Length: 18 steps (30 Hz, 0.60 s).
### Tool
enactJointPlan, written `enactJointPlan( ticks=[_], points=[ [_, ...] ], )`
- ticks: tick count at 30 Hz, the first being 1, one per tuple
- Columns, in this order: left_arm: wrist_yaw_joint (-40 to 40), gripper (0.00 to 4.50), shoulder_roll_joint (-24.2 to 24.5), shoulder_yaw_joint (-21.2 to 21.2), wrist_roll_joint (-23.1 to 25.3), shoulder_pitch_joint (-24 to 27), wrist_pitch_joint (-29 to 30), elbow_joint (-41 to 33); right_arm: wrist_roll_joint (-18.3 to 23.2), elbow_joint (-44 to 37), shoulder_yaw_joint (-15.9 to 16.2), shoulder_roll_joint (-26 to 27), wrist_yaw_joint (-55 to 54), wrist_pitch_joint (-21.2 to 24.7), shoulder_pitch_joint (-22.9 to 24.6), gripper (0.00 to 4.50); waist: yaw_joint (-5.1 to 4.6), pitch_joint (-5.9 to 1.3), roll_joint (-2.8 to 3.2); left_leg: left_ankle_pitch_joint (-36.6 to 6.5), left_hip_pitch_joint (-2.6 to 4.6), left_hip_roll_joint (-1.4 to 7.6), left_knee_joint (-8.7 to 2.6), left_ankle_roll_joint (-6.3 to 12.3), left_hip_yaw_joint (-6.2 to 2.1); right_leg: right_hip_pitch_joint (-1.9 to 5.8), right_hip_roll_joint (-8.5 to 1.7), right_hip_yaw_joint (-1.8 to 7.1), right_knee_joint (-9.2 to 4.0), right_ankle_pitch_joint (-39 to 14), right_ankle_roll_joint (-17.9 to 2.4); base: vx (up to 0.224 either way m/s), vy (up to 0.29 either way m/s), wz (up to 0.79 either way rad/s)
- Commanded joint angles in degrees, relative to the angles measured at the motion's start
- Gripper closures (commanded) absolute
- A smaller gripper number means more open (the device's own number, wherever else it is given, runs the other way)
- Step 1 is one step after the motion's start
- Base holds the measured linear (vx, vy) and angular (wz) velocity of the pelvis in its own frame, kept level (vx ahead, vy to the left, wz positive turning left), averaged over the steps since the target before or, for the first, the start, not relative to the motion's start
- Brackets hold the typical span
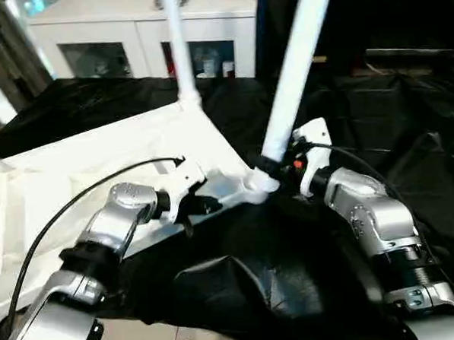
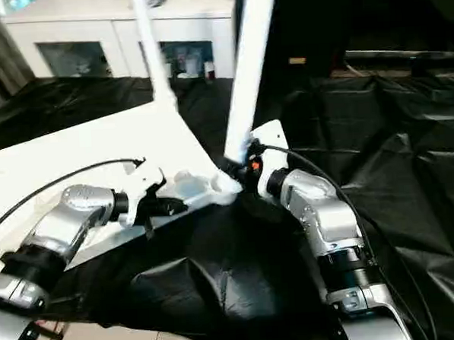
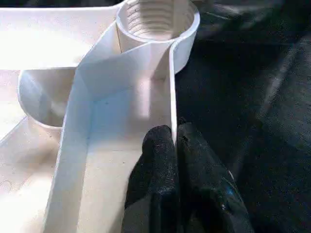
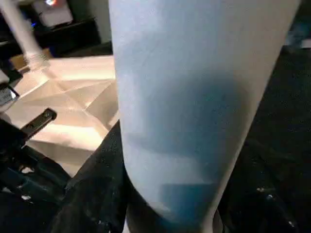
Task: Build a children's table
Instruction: Insert table leg to table base
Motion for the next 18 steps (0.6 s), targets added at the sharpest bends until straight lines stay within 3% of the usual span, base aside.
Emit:
enactJointPlan(
  ticks=[1,9,18],
  points=[
    [-3.60,4.50,0.64,-1.70,0.05,0.39,-1.44,-2.99,-0.18,0.63,1.09,-0.43,1.59,0.14,-1.76,2.59,-0.17,-4.45,0.18,-16.13,1.01,1.59,-4.28,0.08,-0.41,3.29,-2.99,2.66,-4.16,-14.19,-11.57,0.000,0.000,0.00],
    [-4.25,4.50,0.52,-3.29,2.22,1.99,-3.02,-4.69,-1.29,0.66,3.04,-1.83,3.71,2.08,-1.59,2.59,0.08,-4.14,-0.02,-18.48,1.43,1.69,-4.43,-0.63,-0.35,2.95,-3.06,2.79,-4.71,-19.15,-10.22,0.000,0.000,0.00],
    [-4.00,4.50,0.87,-2.52,2.45,1.55,-2.37,-4.11,-0.54,-2.03,4.75,-4.16,7.41,5.83,-0.47,2.59,0.09,-4.16,-0.13,-18.06,1.12,1.65,-4.47,-0.53,-0.46,3.15,-3.11,2.74,-4.66,-19.48,-9.84,0.000,0.000,0.00]
  ],
)
